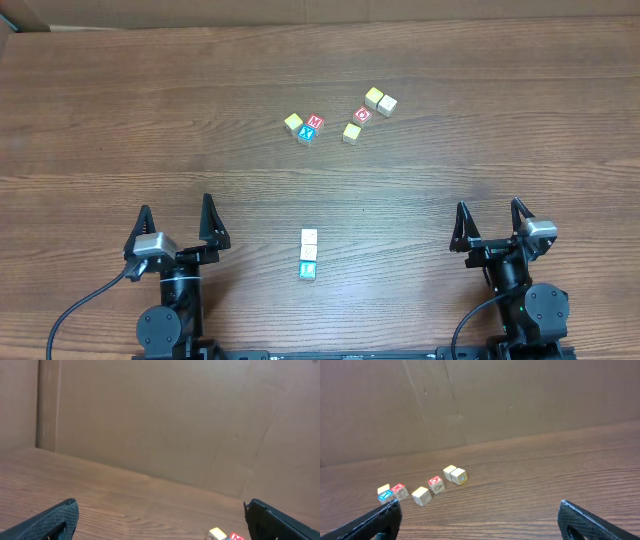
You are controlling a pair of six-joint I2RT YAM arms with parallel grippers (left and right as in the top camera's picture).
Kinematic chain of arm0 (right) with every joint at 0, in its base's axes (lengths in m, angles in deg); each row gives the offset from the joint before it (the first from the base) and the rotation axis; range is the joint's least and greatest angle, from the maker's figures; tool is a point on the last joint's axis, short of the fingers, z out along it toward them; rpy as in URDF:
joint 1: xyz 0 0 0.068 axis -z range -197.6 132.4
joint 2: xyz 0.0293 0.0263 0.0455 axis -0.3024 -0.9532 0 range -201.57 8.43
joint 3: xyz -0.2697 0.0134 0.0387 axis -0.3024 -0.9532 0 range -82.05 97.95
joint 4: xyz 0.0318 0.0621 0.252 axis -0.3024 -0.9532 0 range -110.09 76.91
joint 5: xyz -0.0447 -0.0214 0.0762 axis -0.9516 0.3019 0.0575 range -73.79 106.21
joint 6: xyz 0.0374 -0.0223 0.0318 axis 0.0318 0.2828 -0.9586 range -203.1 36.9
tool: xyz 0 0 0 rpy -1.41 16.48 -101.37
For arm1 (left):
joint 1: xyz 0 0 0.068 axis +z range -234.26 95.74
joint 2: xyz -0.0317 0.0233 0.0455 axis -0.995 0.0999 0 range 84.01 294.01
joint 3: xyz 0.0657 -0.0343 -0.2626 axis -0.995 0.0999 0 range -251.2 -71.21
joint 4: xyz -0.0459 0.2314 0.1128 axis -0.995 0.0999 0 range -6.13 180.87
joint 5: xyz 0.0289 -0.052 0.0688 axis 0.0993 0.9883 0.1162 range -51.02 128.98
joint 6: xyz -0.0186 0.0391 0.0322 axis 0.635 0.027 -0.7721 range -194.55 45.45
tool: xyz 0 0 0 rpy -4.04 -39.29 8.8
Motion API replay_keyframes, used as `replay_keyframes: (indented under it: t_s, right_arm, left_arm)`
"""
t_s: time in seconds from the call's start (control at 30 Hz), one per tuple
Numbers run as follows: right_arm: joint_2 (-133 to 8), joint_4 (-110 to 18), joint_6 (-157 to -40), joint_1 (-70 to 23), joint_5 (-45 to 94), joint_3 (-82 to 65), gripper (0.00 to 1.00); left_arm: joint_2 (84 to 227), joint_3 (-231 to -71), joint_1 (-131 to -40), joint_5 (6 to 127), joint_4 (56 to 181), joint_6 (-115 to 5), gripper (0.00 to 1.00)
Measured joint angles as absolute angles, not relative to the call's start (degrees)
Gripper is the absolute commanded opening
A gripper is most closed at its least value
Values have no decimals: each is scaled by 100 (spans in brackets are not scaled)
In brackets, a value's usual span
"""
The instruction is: Flip 5 blocks
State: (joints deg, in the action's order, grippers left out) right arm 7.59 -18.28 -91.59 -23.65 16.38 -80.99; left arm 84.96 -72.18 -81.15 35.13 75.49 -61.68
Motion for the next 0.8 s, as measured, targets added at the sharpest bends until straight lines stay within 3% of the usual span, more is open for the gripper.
replay_keyframes:
  t_s: [0.33, 0.8]
  right_arm:
    - [759, -1821, -9155, -2365, 1640, -8099, 100]
    - [759, -1825, -9157, -2362, 1638, -8099, 100]
  left_arm:
    - [8491, -7185, -8115, 3482, 8762, -6359, 100]
    - [8491, -7174, -8115, 3519, 8821, -6582, 100]
